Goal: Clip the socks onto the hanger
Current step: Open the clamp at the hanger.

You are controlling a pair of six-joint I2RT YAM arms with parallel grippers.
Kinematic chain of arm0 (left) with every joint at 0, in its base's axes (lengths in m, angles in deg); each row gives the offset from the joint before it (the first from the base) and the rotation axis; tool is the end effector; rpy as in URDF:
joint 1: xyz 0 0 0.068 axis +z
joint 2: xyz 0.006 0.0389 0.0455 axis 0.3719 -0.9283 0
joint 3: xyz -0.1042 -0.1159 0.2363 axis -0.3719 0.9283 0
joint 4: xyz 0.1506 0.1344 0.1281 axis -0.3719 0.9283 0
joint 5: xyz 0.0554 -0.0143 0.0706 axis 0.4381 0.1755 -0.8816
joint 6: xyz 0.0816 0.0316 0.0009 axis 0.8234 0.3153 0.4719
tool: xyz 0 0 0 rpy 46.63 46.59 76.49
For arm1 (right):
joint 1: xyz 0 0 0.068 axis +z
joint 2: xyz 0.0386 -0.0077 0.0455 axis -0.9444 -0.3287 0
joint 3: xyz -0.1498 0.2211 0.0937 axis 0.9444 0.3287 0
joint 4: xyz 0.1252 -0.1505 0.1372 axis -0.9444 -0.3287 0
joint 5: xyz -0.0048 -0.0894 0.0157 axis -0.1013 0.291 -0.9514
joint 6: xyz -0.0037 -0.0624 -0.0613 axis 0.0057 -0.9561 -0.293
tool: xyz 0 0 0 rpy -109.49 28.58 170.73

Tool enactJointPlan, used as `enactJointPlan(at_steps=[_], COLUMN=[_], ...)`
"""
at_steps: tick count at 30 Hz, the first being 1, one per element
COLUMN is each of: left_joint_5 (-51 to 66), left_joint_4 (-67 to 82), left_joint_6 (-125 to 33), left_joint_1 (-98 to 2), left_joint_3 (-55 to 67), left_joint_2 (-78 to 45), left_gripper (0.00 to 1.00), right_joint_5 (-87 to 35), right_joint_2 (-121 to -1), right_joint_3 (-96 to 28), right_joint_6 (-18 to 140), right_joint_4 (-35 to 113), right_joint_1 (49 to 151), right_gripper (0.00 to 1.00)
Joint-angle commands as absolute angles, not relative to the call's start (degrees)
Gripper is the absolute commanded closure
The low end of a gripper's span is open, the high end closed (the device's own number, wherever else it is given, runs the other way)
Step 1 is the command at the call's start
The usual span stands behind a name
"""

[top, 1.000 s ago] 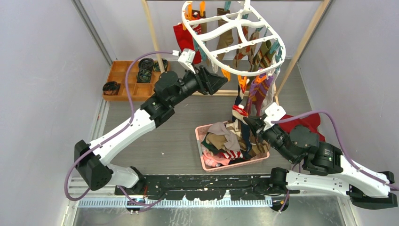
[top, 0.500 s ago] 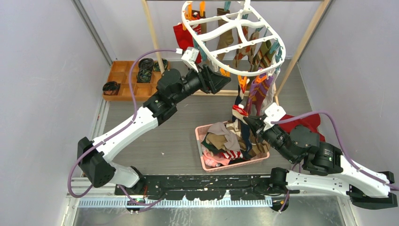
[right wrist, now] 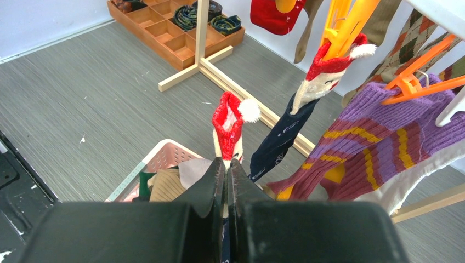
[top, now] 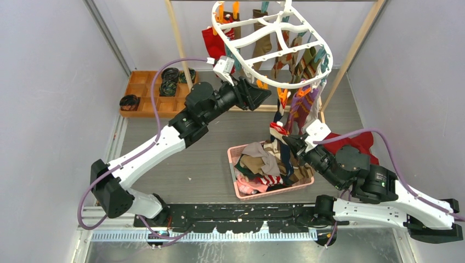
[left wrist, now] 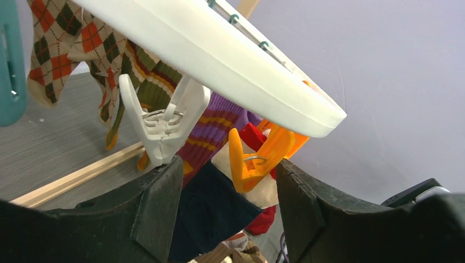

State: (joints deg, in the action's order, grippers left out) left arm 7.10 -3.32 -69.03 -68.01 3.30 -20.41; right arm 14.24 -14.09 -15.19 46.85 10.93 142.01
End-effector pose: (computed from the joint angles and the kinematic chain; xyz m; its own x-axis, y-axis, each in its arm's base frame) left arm 0.2319 -0.2571 0.4451 -0.3863 -0.4167 -0.8229 0.7166 0.4262 -0.5521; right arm 0.0753 0.0926 0.3934 0.0484 -0.1967 -0.9793 -0.6288 0.7558 -0.1829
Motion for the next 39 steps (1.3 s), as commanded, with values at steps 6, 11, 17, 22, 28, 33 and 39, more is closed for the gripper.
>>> enactJointPlan(at_steps=[6, 11, 17, 22, 28, 33, 39], left_joint_5=[2.68, 1.27, 0.71, 0.90, 1.77, 2.29, 2.29], left_joint_4=[-9.29, -9.75, -7.32, -7.52, -7.41, -7.11, -7.06], left_joint_6=[-65.68, -65.40, -64.27, -64.16, -63.76, -63.72, -63.18], left_joint_1=[-69.82, -70.00, -70.00, -70.00, -70.09, -70.09, -70.10], left_joint_3=[3.21, 4.17, 1.85, 1.65, 0.10, -0.92, -1.52], left_joint_2=[-16.94, -15.78, -17.01, -17.60, -18.67, -19.58, -20.33], left_gripper=[0.37, 0.36, 0.36, 0.37, 0.38, 0.40, 0.42], right_joint_5=[14.09, 14.02, 13.91, 13.87, 13.93, 13.91, 13.91], right_joint_2=[-14.59, -14.74, -14.95, -14.93, -14.91, -14.76, -14.50], right_joint_3=[-17.04, -17.20, -17.48, -17.65, -17.74, -17.75, -17.91], right_joint_6=[46.29, 46.10, 46.01, 46.01, 45.92, 45.83, 45.83], right_joint_4=[13.82, 13.97, 14.08, 13.86, 13.84, 13.82, 13.69], right_joint_1=[142.35, 142.27, 142.35, 142.28, 142.35, 142.35, 142.34], right_gripper=[0.99, 0.99, 0.99, 0.99, 0.99, 0.99, 0.99])
